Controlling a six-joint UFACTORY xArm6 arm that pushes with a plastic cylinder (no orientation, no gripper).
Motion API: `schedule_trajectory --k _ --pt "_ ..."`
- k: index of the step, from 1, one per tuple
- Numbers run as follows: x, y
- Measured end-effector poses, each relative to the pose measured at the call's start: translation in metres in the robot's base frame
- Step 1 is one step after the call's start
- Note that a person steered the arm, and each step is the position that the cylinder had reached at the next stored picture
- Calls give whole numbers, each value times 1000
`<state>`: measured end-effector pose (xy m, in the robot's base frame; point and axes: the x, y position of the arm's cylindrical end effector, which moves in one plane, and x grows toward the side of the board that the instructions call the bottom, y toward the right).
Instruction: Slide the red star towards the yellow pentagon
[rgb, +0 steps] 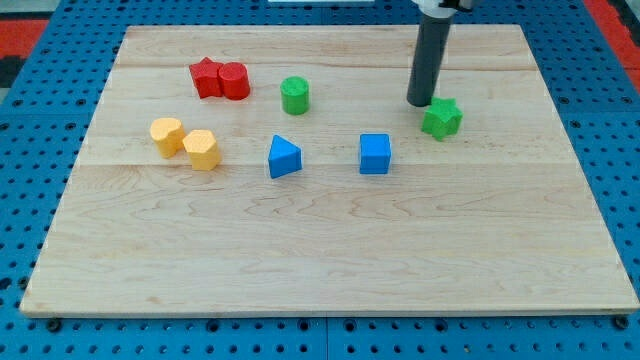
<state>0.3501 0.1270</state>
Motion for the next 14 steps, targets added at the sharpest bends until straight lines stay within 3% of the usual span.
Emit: schedule_trajectory --k 1,3,7,8,9,10,11,14 --pt "15 0" --pt "-76 -35" --pt "-74 -310" --pt "-53 -336" --pt "-47 -352" --pt "-85 -343" --pt "-76 -314" --pt "-45 -305"
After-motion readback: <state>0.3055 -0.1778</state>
